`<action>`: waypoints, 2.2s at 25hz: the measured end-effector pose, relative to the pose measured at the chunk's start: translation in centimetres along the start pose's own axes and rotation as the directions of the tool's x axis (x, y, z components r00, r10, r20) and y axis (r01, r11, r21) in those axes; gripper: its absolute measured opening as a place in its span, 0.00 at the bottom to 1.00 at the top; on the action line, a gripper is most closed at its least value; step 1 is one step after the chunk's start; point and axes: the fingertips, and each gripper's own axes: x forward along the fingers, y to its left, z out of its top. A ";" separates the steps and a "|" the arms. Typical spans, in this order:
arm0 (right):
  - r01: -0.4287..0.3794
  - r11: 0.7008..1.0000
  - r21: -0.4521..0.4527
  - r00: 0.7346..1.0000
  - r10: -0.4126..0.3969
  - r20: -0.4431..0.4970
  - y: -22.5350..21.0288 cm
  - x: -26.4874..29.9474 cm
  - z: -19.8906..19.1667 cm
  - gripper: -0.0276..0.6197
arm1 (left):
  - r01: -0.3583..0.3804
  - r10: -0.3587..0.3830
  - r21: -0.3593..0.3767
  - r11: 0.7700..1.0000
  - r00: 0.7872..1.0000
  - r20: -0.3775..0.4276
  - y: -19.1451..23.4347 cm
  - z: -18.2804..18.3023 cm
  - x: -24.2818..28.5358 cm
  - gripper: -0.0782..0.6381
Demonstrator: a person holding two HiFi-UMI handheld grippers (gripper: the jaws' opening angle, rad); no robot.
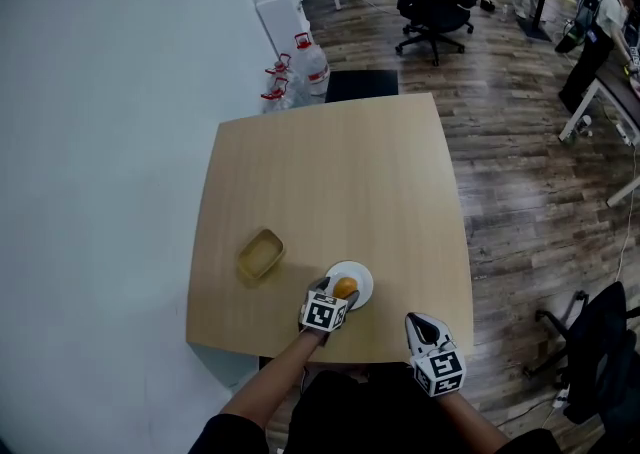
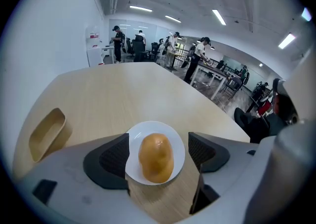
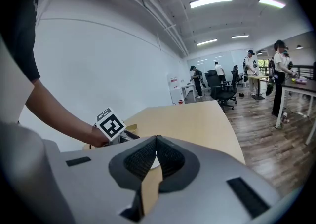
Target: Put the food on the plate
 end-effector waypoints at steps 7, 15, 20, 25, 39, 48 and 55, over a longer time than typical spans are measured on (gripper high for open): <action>0.000 0.999 -0.034 1.000 0.000 -0.003 -0.9 0.0 1.1 0.14 | 0.018 0.031 -0.243 0.970 0.980 0.196 0.4 2.4 -5.9 0.59; 0.083 0.996 0.028 0.994 -0.085 0.065 -1.5 -0.1 7.1 0.14 | 0.031 0.134 -0.311 0.950 0.859 0.495 -1.1 4.1 -16.0 0.59; 0.041 0.999 0.013 0.993 -0.042 0.107 0.1 -0.3 9.5 0.14 | -0.016 0.213 -0.304 0.952 0.749 0.628 -3.0 6.0 -22.7 0.23; 0.010 1.000 -0.013 0.989 -0.008 0.145 2.1 -0.8 11.9 0.14 | -0.011 0.230 -0.318 0.948 0.715 0.661 -3.5 7.6 -26.0 0.13; 0.080 0.979 -0.190 0.975 -0.038 0.217 4.2 -2.5 15.4 0.14 | -0.020 0.224 -0.287 0.958 0.679 0.699 -4.5 9.1 -27.9 0.13; 0.083 0.971 -0.224 0.970 -0.027 0.242 5.7 -3.2 15.6 0.14 | -0.027 0.240 -0.299 0.954 0.667 0.705 -4.8 9.2 -29.2 0.13; 0.087 0.967 -0.237 0.965 -0.024 0.259 5.9 -3.7 15.7 0.14 | -0.022 0.227 -0.285 0.958 0.665 0.711 -5.8 9.3 -29.0 0.13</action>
